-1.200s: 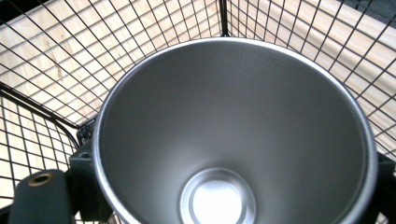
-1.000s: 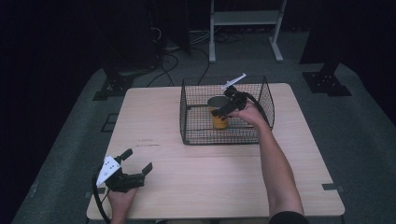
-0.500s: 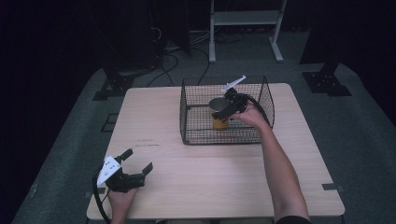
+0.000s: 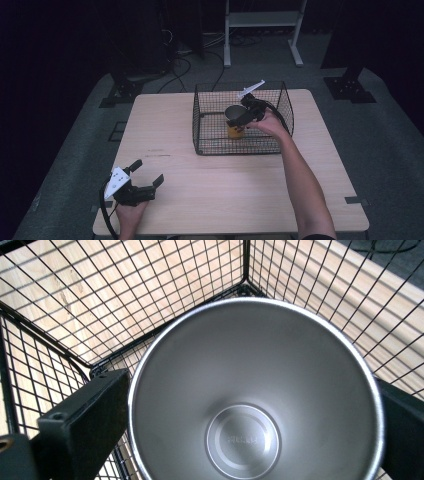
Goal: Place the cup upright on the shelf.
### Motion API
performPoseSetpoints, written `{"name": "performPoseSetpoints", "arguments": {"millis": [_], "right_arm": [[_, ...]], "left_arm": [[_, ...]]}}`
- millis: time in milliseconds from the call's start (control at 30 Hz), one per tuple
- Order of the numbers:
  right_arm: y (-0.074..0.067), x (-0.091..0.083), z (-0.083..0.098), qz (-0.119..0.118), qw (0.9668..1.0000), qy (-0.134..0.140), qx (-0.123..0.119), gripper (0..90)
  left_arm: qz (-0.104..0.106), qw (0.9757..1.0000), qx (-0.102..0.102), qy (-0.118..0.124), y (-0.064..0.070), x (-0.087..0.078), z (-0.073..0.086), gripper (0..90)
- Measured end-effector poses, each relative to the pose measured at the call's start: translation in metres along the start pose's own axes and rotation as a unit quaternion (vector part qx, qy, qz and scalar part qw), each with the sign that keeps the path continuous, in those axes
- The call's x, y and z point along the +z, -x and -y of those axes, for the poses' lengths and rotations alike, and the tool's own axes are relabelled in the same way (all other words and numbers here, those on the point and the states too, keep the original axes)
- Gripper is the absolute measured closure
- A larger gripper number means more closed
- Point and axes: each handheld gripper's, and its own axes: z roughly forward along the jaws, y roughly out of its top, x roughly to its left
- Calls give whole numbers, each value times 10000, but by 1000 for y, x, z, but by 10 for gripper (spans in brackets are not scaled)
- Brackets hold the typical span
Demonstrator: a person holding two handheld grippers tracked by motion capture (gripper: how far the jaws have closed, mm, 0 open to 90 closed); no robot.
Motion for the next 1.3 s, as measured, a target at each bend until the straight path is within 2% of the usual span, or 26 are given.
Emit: {"name": "performPoseSetpoints", "arguments": {"millis": [233, 367, 400, 600, 767, 800, 900, 933, 1300], "right_arm": [[0, -9, -2, -36, 9999, 90, 64, 0], [0, -16, -3, -63, 9995, 281, 124, 0], [1, -22, -4, -45, 9991, 400, 146, 0], [1, -36, -4, 21, 9991, 408, 148, 0], [-1, -53, -3, 9, 9980, 607, 184, 0], [-4, -63, -3, 45, 9977, 654, 181, 0], [-6, -70, -2, 16, 9969, 764, 164, 0], [-8, -79, 1, -36, 9959, 884, 161, 0], [-22, -116, 25, -214, 9934, 1118, 138, 0]], "left_arm": [[-4, 10000, 16, -11, 1, 1, 0, 8], [-8, 10000, 31, -33, 1, 1, 0, 8], [-13, 10000, 44, -43, 1, 1, 0, 8], [-53, 10000, 21, -42, 0, 1, 0, 8], [-52, 10000, 49, -60, 1, 2, 0, 8], [-55, 9999, 56, -68, 1, 2, 0, 8], [-60, 9999, 58, -77, 1, 2, 0, 8], [-72, 9999, 59, -83, 2, 2, 0, 8], [-93, 9999, 57, -90, 1, 2, 0, 8]]}}
